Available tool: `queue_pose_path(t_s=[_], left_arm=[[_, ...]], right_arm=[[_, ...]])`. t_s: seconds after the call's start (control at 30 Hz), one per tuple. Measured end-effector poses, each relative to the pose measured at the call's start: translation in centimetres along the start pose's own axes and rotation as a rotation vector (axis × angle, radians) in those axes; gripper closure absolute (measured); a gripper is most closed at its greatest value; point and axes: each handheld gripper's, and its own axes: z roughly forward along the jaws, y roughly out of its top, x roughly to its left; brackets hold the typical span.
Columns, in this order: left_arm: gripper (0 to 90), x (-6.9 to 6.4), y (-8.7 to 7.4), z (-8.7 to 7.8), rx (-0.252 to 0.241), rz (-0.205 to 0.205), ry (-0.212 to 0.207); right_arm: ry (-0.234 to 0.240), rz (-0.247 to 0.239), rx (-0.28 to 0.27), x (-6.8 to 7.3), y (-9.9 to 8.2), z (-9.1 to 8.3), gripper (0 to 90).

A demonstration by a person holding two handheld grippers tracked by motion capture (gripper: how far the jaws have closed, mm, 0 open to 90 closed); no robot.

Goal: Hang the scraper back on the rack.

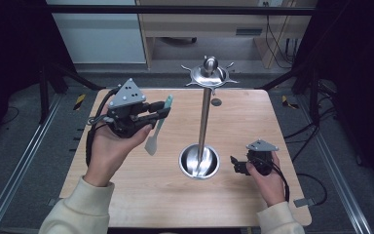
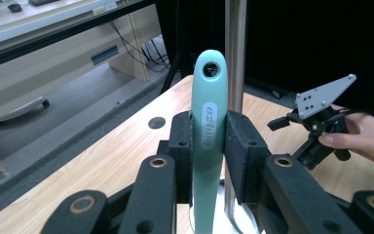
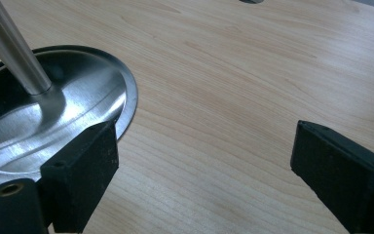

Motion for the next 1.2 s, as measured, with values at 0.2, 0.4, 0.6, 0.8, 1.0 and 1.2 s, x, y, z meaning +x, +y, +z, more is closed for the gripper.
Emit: queue_pose_path(t_s=[0.2,0.4,0.6,0.8,1.0,1.2], left_arm=[[73.8,0.1,1.0,0.1,-0.025,0.000,0.004],[73.8,0.0,1.5,0.0,-0.028,0.005,0.005],[73.8,-0.1,2.0,-0.1,-0.039,0.005,0.001],[73.8,-0.2,2.5,-0.1,-0.054,0.008,0.000],[73.8,-0.3,2.6,-0.2,-0.072,-0.004,-0.016],[73.7,-0.2,2.7,-0.5,-0.095,-0.038,-0.062]], right_arm=[[0.001,0.004,-0.002,0.0,0.0,0.0,9.6],[0.006,0.008,0.002,0.0,0.0,0.0,10.4],[0.005,0.006,0.003,-0.1,0.0,0.0,10.0],[0.004,0.002,0.002,0.0,0.0,0.0,10.3],[-0.007,-0.011,-0.008,0.0,0.0,-0.1,10.6],[-0.022,-0.001,-0.033,-0.1,0.2,-0.3,11.7]])
